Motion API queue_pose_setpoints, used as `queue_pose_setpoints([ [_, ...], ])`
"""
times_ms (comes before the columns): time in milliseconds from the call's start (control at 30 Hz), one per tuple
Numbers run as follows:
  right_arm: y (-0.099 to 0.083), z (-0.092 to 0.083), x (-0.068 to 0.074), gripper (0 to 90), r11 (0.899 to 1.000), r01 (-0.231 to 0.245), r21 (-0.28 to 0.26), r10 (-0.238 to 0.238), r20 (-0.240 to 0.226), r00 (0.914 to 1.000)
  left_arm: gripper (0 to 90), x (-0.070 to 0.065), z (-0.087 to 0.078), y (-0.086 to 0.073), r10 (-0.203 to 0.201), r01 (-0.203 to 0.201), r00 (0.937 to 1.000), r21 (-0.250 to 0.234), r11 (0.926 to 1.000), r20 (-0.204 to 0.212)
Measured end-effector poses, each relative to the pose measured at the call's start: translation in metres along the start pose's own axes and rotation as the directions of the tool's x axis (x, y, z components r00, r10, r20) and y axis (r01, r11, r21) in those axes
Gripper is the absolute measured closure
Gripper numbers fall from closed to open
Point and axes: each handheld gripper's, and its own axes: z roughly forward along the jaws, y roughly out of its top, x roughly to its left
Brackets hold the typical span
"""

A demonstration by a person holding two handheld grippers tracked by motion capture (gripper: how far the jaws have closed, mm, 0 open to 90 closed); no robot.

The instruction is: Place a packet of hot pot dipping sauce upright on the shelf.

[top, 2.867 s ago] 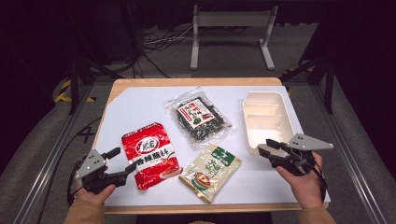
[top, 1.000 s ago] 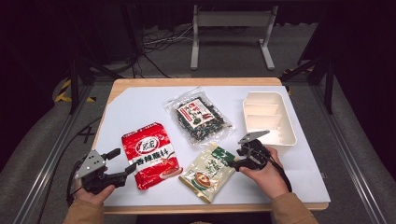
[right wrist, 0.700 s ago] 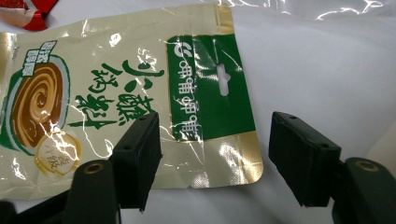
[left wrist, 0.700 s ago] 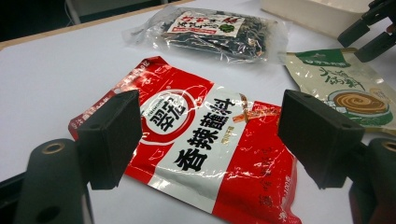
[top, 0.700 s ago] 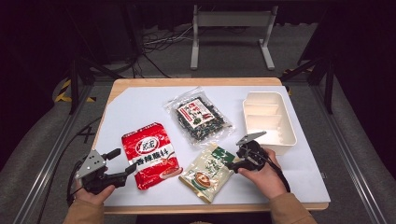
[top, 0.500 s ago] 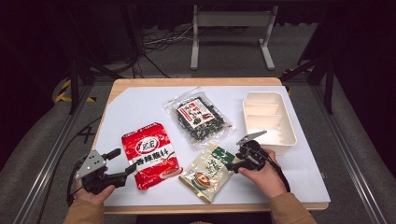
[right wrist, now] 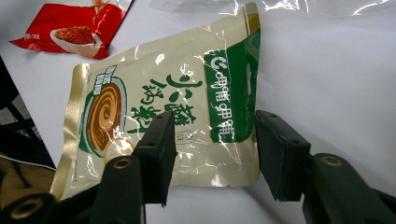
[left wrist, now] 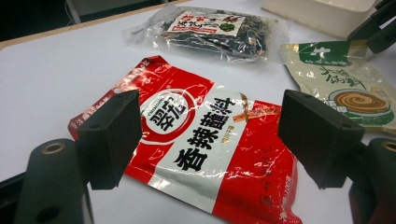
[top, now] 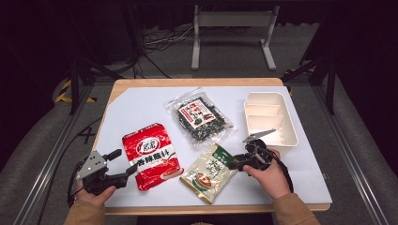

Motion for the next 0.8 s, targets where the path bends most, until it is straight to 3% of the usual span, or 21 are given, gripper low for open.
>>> queue_pose_setpoints([
  [300,0.001,0.016,-0.008,56.4,0.999,-0.014,0.045,0.016,-0.041,0.999,22.4,-0.001,0.001,0.0,0.01,-0.01,0.9999,0.006,0.9999,-0.002],
  [533,0.001,0.021,-0.008,71.8,0.997,0.037,0.068,-0.038,0.012,0.9992,22.4,-0.001,0.002,0.0,0.015,-0.015,0.9999,0.01,0.9998,-0.004],
  [600,0.001,0.022,-0.006,82.8,0.994,0.078,0.071,-0.082,0.051,0.9954,22.3,-0.001,0.002,0.0,0.012,-0.012,0.9999,0.011,0.9999,-0.003],
  [800,0.002,0.022,-0.002,89.5,0.991,0.095,0.089,-0.103,0.081,0.9914,22.3,-0.001,0.002,0.0,0.012,-0.012,0.9999,0.01,0.9999,-0.003],
])
